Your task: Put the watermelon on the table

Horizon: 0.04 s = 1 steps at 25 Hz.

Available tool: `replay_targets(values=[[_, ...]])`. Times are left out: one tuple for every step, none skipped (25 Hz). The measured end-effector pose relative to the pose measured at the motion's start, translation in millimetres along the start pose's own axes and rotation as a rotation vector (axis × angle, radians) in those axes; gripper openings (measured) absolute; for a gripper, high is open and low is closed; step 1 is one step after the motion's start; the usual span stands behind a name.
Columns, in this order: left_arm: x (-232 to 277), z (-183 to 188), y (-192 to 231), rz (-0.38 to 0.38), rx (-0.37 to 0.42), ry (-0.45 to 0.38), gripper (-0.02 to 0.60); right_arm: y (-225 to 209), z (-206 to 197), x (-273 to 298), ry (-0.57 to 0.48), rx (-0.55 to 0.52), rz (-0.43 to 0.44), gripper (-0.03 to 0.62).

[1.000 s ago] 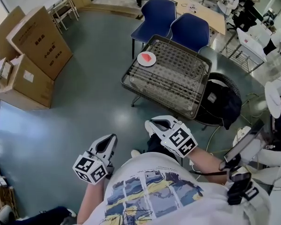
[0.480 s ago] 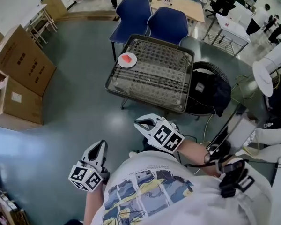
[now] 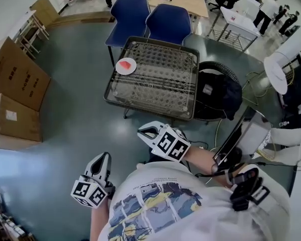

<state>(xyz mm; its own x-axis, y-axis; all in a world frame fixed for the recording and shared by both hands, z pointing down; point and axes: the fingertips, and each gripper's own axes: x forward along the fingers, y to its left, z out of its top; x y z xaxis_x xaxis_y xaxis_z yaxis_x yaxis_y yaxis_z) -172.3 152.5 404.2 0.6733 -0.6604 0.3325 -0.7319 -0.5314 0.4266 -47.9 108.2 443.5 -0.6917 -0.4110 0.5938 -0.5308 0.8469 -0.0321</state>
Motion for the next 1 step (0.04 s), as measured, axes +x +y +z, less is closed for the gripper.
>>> replay_targets(values=[[4.7, 2.3, 2.9, -0.003, 0.001, 0.002, 0.009, -5.5, 1.6, 2.7, 0.002, -0.001, 0.000, 0.009]])
